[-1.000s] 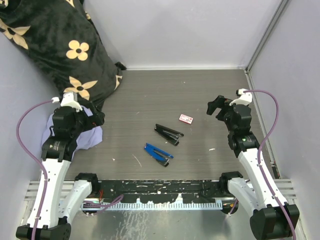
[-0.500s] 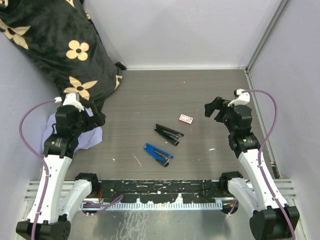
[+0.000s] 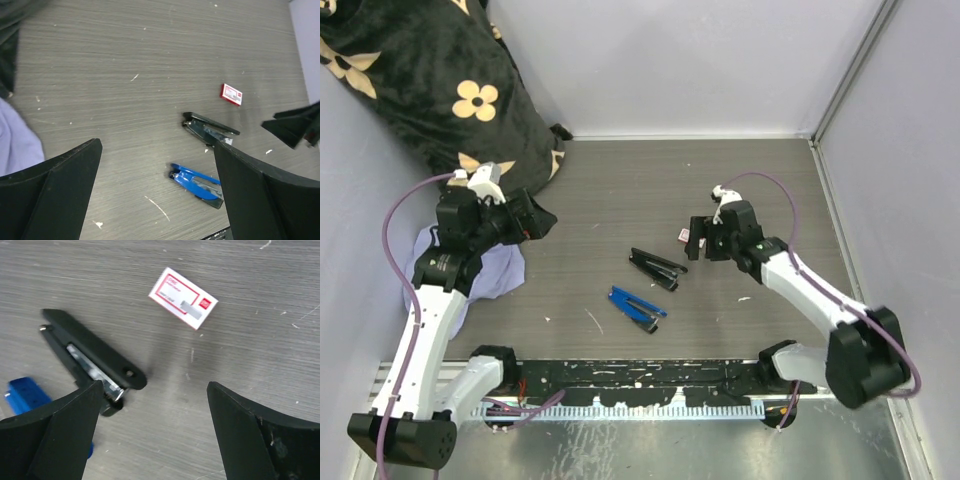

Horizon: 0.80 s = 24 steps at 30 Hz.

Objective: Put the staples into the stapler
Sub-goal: Pick up the staple box from the center of the board.

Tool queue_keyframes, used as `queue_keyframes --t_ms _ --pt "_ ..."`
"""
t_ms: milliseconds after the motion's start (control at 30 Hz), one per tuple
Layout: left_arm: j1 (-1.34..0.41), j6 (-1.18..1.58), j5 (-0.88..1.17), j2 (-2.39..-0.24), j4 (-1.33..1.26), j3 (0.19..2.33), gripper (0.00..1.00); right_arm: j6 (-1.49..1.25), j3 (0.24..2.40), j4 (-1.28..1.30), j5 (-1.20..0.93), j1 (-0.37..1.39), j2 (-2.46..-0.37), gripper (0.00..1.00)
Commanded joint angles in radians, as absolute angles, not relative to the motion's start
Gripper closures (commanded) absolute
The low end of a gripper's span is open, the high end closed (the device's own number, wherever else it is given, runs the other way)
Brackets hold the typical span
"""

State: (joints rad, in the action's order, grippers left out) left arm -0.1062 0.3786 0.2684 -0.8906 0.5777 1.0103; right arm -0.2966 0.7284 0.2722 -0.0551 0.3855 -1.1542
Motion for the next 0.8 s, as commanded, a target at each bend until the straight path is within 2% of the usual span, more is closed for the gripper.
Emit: queue_keyframes --t_ms 0,267,367,500,767 --pt "-0.112 0.379 0.336 -0.86 0.495 0.987 0.02 -0.218 0.845 0.287 0.041 0.382 -1.315 0.1" --pt "-0.112 0.335 0.222 -0.786 0.558 0.933 0.02 -0.105 0.961 0.261 0.109 0.383 -1.528 0.11" --pt "-0.113 0.331 0.212 -0.788 0.564 0.937 0.02 -0.077 1.017 0.267 0.076 0.382 -1.603 0.14" --pt "-0.112 0.328 0.211 -0.801 0.572 0.941 0.02 -0.026 1.079 0.28 0.021 0.382 -1.696 0.13" --pt "-0.113 0.333 0.234 -0.83 0.574 0.942 0.02 0.058 1.152 0.314 0.033 0.382 -1.771 0.15"
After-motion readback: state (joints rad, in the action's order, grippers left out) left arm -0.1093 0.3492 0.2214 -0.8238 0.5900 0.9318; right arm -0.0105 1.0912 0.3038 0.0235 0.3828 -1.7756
